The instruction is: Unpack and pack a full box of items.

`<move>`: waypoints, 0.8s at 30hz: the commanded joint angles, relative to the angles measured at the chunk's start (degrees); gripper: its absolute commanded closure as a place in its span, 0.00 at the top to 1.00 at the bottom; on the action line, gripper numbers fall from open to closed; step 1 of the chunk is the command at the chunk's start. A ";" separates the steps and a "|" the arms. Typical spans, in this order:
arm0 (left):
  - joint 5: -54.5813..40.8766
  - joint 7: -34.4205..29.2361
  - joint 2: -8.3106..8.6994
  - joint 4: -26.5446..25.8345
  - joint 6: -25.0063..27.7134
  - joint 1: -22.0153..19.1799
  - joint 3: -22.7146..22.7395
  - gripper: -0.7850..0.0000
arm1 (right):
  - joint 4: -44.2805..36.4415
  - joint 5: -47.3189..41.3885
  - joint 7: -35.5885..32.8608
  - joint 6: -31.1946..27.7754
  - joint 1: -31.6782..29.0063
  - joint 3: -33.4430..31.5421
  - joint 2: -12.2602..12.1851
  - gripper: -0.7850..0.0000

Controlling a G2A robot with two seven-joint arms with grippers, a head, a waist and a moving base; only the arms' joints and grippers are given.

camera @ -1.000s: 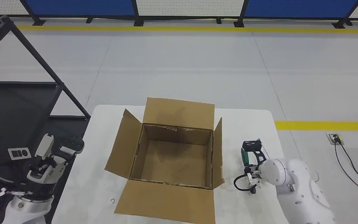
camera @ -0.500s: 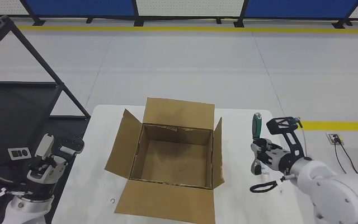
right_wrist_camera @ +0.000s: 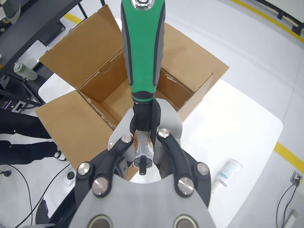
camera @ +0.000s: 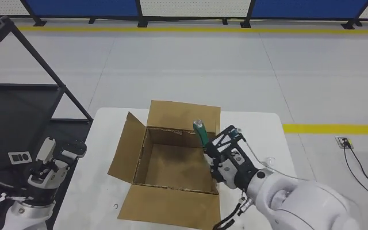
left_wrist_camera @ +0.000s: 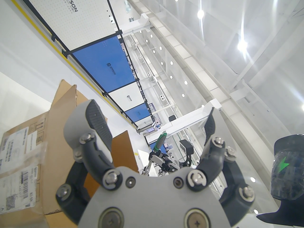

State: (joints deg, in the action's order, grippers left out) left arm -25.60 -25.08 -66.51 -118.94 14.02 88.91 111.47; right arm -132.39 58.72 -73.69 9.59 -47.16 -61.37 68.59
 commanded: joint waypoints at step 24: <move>0.00 0.00 0.00 0.00 0.00 0.00 0.00 1.00 | 16.62 8.71 12.44 10.33 9.94 21.01 6.34 0.00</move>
State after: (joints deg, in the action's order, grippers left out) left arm -25.60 -25.08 -66.51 -118.94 14.02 88.91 111.47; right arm -115.60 67.43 -61.27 19.96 -37.16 -40.29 74.97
